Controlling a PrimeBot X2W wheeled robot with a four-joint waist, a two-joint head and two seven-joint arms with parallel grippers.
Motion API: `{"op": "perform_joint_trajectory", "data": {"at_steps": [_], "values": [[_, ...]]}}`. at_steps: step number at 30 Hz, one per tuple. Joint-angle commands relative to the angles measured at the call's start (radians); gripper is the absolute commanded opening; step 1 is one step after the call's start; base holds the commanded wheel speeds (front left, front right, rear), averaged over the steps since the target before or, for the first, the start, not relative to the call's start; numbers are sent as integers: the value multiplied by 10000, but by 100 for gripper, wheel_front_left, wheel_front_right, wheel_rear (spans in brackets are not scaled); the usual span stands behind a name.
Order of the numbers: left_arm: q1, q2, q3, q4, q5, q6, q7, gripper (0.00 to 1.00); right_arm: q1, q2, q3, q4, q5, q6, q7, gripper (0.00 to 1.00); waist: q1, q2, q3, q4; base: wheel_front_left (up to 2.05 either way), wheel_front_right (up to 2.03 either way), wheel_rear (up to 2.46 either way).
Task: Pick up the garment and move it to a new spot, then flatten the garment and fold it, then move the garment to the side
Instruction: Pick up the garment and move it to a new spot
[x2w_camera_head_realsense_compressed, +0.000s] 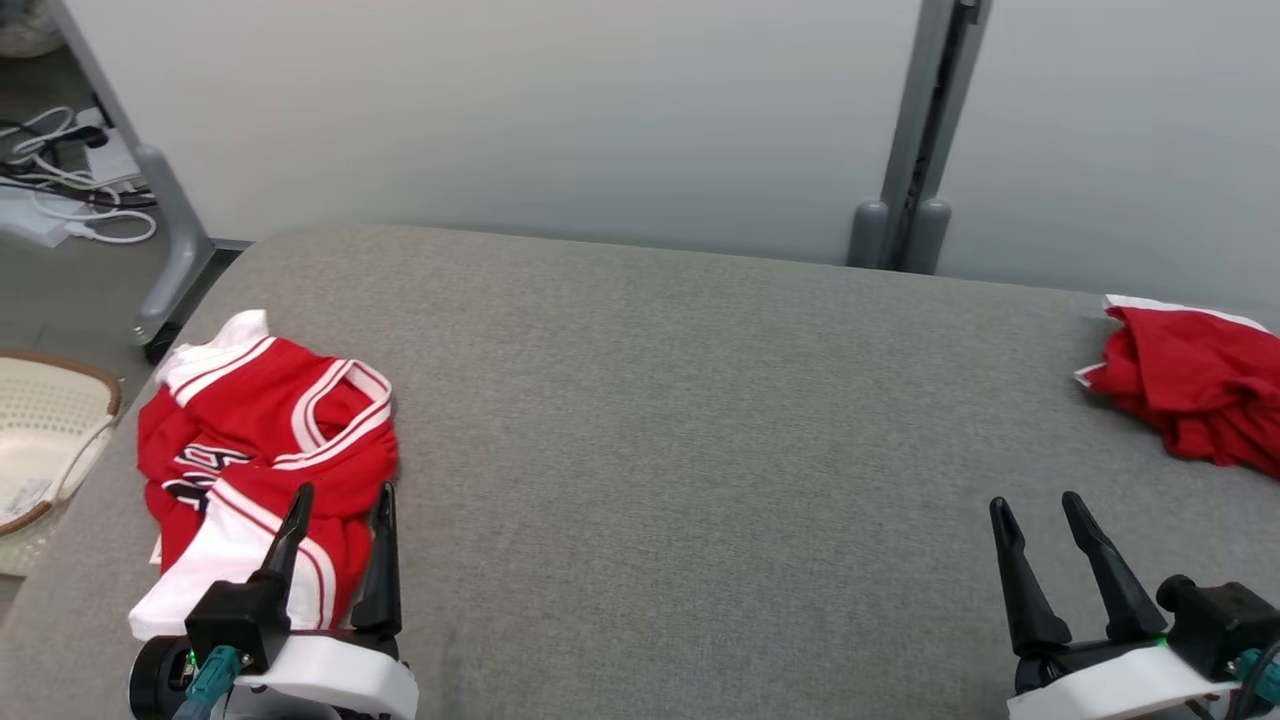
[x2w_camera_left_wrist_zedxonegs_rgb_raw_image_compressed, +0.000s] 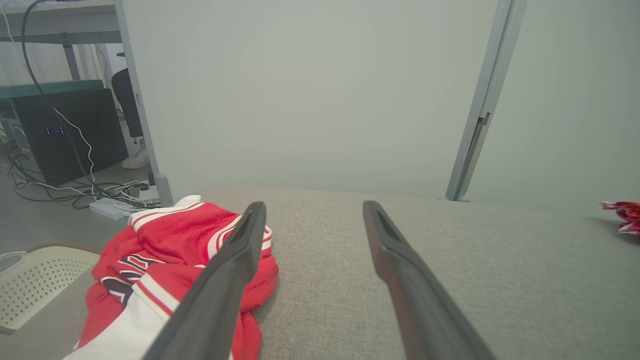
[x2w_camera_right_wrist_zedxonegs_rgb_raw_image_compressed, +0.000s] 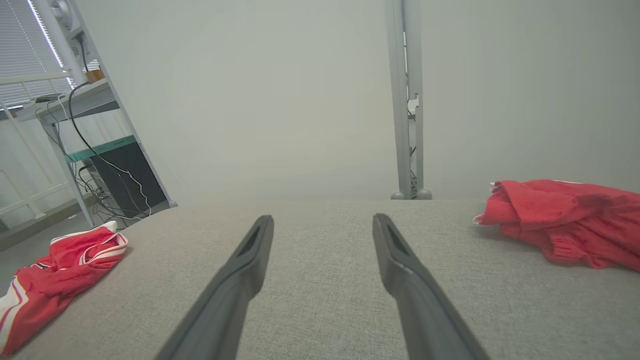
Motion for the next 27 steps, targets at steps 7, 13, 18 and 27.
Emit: {"op": "perform_joint_trajectory", "data": {"at_steps": [7, 13, 18, 27], "values": [[-20, 48, 185, 149, 73, -95, 2, 100, -129, -6, 303, 168, 173, 4, -40, 100, 0, 0, -97, 1339, 0, 0, 0], [17, 44, 249, 208, 120, -90, 2, 100, -127, -65, 586, 320, 299, 6, -41, 100, 0, 0, -174, 2099, 0, 0, 0], [79, 38, 250, 241, 136, -81, 2, 100, -163, -89, 721, 400, 396, 4, -40, 100, 0, 0, -214, 2558, 0, 0, 0], [71, 43, 339, 288, 127, -124, 2, 100, -259, -77, 880, 439, 413, 6, -40, 100, 0, 0, -244, 2776, 0, 0, 0]]}}
